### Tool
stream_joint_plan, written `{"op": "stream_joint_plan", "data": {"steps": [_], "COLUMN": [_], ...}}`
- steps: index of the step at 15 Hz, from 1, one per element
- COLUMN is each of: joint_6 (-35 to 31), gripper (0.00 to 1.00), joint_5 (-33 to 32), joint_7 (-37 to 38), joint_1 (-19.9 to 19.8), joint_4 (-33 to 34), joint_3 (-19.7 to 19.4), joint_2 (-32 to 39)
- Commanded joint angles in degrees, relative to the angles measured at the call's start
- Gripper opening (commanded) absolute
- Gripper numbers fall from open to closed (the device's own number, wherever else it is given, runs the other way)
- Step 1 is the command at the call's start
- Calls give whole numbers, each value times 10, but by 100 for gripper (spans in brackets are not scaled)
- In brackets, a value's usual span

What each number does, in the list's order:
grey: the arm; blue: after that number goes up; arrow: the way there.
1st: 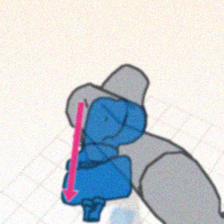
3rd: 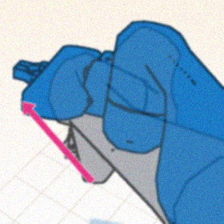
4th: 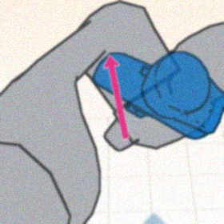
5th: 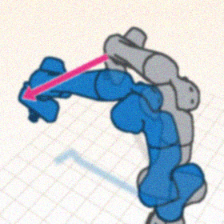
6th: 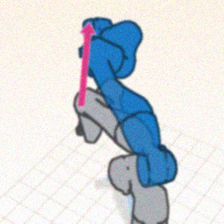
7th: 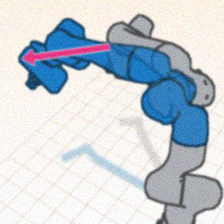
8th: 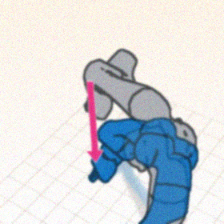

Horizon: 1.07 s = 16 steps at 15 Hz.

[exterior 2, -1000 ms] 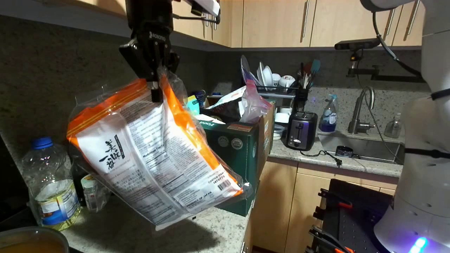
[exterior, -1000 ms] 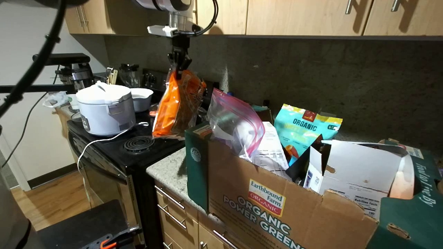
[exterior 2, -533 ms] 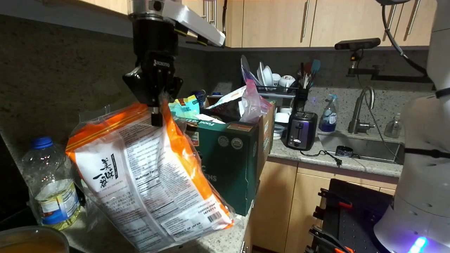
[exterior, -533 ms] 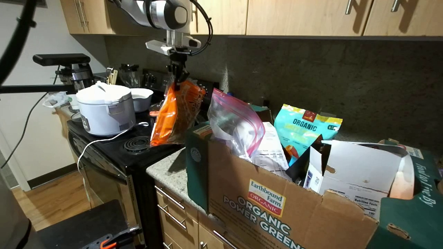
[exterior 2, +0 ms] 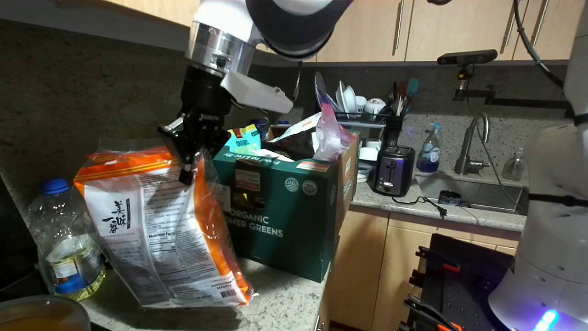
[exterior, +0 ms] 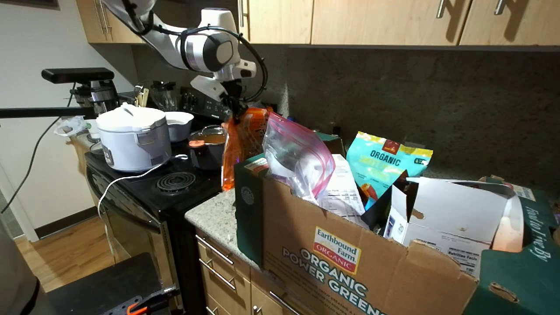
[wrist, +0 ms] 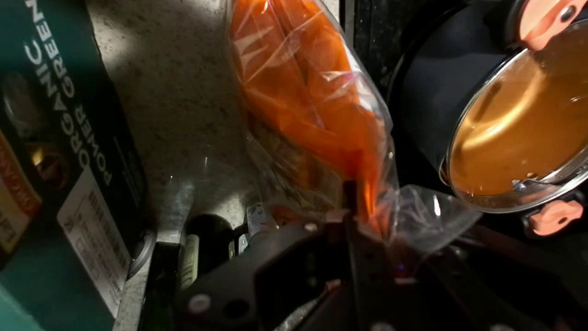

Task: Remove the orange packet from the green box

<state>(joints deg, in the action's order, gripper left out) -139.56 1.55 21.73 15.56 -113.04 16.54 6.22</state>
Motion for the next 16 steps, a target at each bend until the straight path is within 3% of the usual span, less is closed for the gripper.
{"op": "stream_joint_plan", "data": {"steps": [1, 8, 16], "joint_6": [-81, -193, -201], "gripper": [1, 1, 1], "joint_5": [-15, -14, 5], "joint_7": [15, 46, 60], "joint_1": [9, 12, 12], "joint_4": [-61, -105, -94], "joint_3": [-10, -15, -27], "joint_2": [-21, -9, 14]}}
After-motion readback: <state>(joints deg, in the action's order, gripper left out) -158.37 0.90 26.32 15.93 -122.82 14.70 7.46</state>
